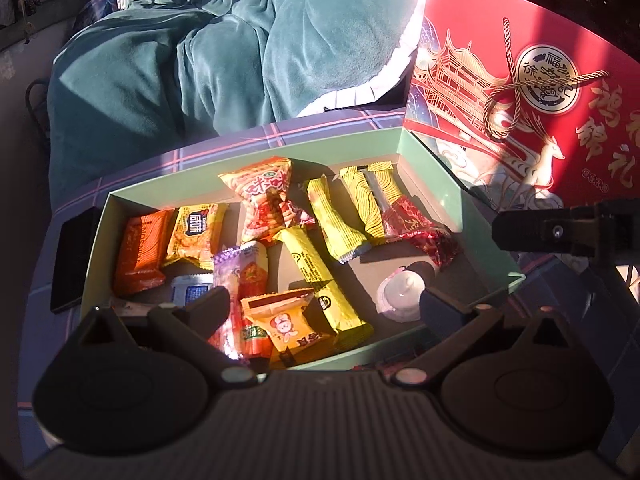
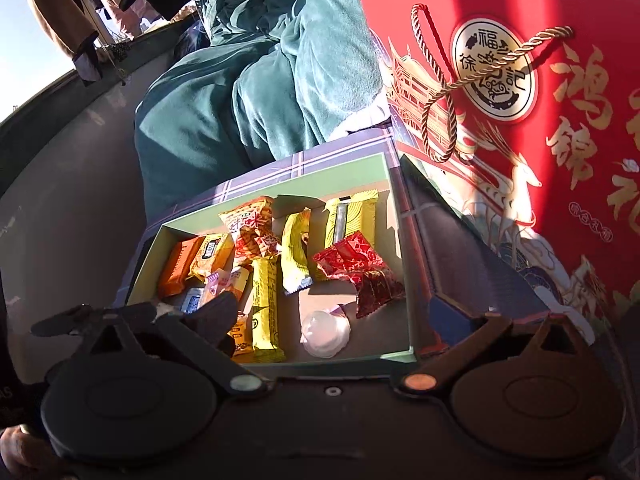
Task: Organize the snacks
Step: 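Lower the jelly cup and red bag into the green box and open both grippers, then grasp the brown chocolate bar with the left gripper while the right grasps the red Skittles pack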
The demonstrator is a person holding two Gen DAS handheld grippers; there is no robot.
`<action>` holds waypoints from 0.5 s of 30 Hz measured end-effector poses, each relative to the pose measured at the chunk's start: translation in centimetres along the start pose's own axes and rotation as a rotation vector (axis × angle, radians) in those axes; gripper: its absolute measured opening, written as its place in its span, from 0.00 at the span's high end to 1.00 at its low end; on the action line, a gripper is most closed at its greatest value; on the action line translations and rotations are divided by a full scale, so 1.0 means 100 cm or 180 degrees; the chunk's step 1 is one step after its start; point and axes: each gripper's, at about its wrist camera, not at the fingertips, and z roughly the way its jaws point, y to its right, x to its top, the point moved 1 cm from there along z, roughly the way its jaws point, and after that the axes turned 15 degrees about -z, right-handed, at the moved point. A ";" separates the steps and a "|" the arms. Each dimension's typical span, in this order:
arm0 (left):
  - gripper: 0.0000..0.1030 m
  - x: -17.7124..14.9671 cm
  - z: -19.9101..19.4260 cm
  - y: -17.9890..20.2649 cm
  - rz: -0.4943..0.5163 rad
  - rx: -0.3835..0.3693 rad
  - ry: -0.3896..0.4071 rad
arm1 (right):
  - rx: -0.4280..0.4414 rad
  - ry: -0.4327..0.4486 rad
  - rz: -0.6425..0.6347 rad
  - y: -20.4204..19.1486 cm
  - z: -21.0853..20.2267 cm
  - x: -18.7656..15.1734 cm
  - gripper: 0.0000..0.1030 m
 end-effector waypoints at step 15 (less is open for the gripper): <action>0.00 -0.099 -0.033 -0.036 -0.0013 0.0109 -0.0447 | 0.0161 -0.0422 -0.0058 -0.023 -0.018 -0.093 0.00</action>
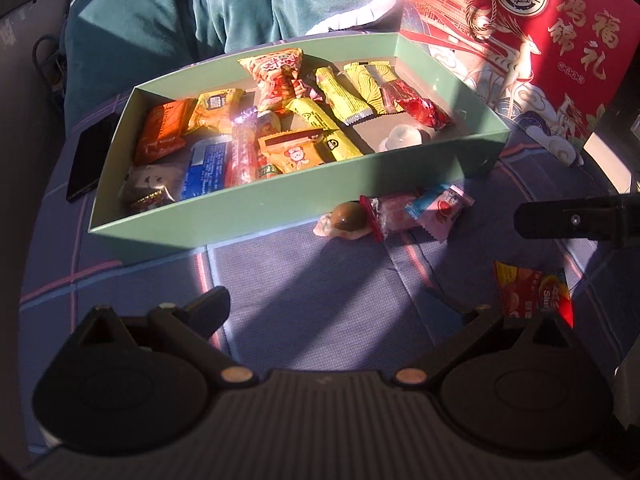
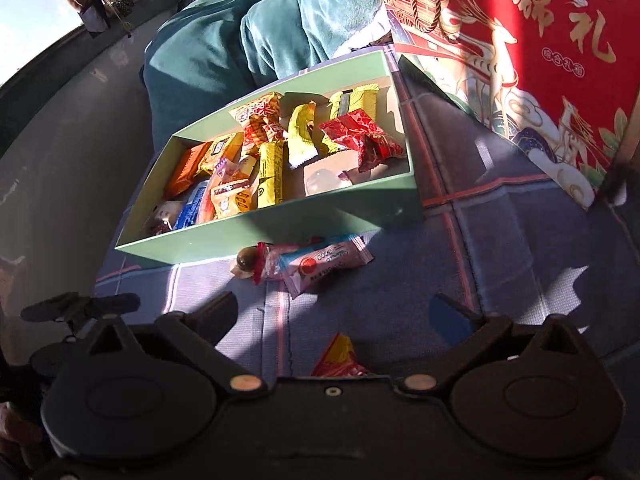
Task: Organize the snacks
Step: 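Grasp the brown chocolate bar with the left gripper while the right grasps the red Skittles pack, then carry both snacks into the green box and open both grippers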
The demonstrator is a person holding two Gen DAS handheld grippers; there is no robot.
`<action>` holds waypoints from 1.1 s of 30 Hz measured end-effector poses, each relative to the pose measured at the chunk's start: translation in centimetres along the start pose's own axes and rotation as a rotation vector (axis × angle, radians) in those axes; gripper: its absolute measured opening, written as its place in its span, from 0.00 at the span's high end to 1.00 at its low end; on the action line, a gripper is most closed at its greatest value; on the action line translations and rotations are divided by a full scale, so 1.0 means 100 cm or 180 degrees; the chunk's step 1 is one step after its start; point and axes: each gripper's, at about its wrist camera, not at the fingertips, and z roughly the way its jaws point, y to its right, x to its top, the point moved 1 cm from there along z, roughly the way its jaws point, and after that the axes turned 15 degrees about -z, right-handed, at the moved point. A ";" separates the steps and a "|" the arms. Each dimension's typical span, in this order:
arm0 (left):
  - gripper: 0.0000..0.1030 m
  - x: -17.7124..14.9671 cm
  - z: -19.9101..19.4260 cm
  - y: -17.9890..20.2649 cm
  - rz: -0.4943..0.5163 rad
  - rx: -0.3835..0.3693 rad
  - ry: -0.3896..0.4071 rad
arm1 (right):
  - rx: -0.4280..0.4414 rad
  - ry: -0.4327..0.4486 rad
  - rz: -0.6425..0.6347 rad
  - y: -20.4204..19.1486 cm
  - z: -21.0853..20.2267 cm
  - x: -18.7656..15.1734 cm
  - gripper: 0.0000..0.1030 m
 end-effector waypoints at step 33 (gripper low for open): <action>0.65 -0.053 0.003 -0.011 0.0016 -0.0204 -0.0370 | -0.0285 -0.0287 -0.0389 -0.034 0.022 -0.044 0.56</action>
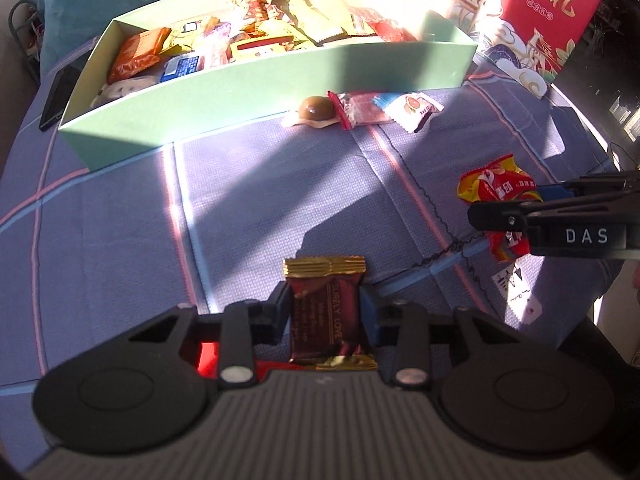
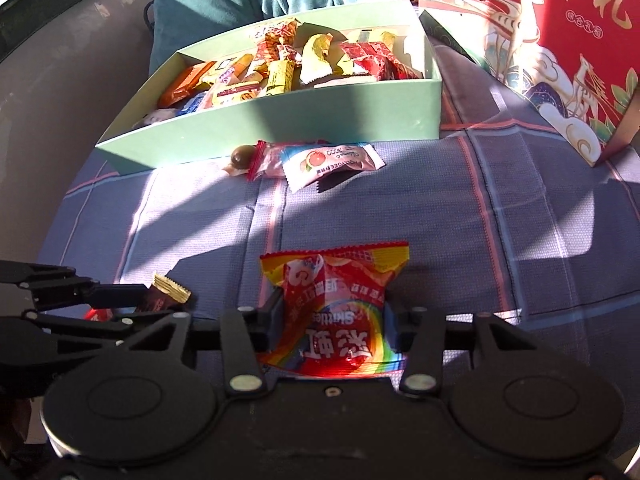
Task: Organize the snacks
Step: 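Carry both snacks into the green box and open both grippers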
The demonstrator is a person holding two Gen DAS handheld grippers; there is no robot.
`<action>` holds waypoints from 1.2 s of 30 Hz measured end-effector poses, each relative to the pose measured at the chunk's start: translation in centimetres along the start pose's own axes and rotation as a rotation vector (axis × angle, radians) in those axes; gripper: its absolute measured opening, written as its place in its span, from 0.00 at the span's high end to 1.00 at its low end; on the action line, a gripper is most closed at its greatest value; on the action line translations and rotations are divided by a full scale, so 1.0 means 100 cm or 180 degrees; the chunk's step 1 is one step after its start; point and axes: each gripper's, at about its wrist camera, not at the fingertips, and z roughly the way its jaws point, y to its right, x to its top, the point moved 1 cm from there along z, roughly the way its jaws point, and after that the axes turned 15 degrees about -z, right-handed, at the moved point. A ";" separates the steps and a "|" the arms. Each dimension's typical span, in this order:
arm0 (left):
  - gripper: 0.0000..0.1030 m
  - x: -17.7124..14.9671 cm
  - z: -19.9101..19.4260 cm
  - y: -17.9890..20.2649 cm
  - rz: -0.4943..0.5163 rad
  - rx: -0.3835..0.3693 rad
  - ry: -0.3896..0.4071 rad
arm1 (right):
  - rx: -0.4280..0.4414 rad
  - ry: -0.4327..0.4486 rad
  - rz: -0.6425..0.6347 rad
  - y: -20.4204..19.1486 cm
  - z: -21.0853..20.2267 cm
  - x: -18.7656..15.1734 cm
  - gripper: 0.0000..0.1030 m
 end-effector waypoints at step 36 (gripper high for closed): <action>0.65 0.191 0.002 0.042 -0.0153 -0.0278 0.0650 | 0.0360 0.0644 0.0666 0.080 0.013 0.164 0.57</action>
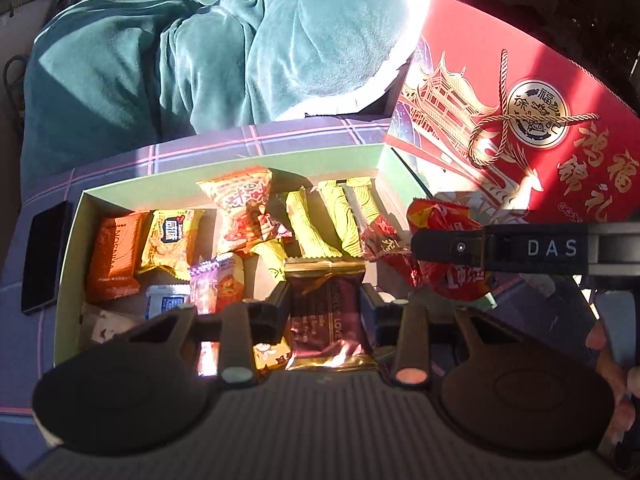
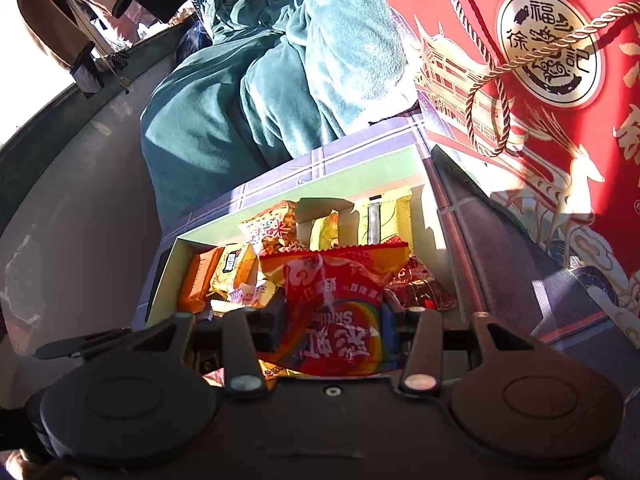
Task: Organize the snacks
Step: 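Carry both snacks into the green box and open both grippers, then grasp the red candy packet with the left gripper while the right grasps the pink-and-blue candy stick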
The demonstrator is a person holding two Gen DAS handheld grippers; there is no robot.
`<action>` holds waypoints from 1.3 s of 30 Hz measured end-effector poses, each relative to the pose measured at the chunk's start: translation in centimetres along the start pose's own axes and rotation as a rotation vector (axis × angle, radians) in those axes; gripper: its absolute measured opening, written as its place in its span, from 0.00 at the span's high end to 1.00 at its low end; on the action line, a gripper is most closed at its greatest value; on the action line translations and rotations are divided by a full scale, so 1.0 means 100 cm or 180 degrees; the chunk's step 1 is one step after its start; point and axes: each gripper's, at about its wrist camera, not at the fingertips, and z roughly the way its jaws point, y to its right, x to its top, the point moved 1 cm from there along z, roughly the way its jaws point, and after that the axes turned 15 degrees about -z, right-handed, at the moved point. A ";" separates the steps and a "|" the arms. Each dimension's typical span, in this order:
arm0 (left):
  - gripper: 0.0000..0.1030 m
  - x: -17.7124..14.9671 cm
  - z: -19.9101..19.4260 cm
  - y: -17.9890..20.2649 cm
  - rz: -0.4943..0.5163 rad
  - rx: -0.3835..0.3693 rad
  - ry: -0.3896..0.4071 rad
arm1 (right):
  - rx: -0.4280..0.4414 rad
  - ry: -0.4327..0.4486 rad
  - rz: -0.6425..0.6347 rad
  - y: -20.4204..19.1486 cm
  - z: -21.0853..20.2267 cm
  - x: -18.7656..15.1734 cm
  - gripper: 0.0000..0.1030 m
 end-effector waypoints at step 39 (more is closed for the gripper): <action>0.00 -0.036 -0.038 -0.005 0.0146 0.0332 0.0166 | -0.0154 -0.0051 -0.0130 -0.025 -0.032 -0.015 0.00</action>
